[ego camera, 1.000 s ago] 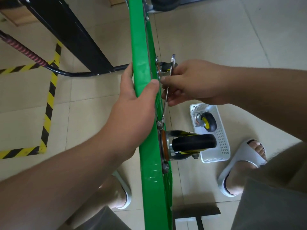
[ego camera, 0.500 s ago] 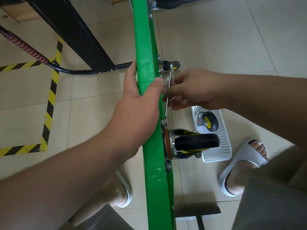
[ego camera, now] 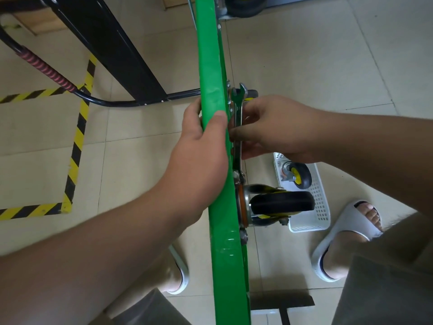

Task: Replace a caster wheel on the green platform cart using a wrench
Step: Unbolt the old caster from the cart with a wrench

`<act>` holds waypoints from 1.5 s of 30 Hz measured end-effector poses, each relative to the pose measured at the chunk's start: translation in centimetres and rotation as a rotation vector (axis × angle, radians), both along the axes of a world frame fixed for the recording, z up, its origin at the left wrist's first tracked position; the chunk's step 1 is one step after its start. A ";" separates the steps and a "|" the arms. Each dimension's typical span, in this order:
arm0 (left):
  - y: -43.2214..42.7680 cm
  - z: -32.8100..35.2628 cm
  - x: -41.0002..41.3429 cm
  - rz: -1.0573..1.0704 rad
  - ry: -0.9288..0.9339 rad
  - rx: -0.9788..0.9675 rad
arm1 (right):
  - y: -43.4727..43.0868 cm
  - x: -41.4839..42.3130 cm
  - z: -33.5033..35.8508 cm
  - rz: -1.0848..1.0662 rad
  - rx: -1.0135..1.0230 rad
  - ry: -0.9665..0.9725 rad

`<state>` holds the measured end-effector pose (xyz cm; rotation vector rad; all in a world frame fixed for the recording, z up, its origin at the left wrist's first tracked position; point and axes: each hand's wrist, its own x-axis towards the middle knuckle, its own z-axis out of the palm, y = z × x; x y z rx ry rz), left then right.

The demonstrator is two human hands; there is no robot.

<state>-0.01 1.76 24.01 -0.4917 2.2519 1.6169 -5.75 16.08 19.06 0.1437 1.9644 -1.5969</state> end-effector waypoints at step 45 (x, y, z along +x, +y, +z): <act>-0.1 0.3 0.1 0.011 0.009 -0.022 | 0.4 0.2 -1.3 -0.066 0.036 -0.090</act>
